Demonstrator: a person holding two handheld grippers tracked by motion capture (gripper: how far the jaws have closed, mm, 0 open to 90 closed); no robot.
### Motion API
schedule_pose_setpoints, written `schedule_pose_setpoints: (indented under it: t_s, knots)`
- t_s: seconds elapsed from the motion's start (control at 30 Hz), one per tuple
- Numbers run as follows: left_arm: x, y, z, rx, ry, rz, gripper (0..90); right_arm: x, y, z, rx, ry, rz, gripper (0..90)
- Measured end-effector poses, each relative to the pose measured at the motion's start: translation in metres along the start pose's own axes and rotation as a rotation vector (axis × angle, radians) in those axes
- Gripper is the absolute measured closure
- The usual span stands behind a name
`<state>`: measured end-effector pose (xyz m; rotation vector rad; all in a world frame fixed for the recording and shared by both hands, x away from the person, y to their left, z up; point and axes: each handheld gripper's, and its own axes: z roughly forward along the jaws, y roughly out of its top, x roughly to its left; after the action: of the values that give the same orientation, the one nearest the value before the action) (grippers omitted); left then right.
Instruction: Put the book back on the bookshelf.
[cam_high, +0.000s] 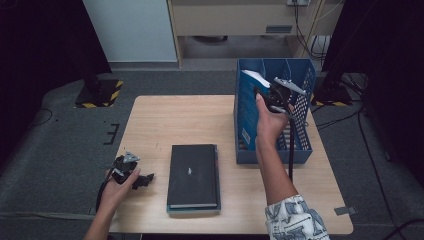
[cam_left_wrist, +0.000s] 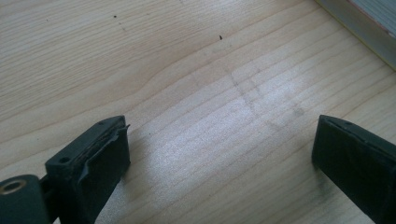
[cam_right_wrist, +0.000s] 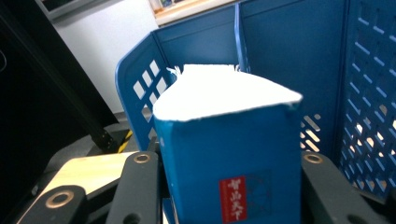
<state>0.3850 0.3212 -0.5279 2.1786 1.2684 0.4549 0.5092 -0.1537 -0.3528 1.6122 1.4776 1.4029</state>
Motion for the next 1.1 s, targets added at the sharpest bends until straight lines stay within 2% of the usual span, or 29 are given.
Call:
schedule_pose_setpoints:
  t_s: [0.23,0.73,1.0,1.1]
  knots:
    - [0.000,0.000,0.000,0.001,-0.001,0.003,3.8,0.002,0.001,-0.002,0.050,-0.013,-0.025,59.6]
    - [-0.001,0.001,0.000,0.004,-0.001,0.006,3.9,0.001,0.007,-0.010,0.150,0.005,-0.094,59.3]
    - [-0.002,0.001,-0.001,0.001,-0.003,0.008,3.9,0.002,0.011,-0.010,0.183,0.014,-0.129,58.5]
    - [-0.002,0.001,0.000,0.003,-0.003,0.009,4.0,0.002,0.012,-0.010,0.189,0.024,-0.128,58.1]
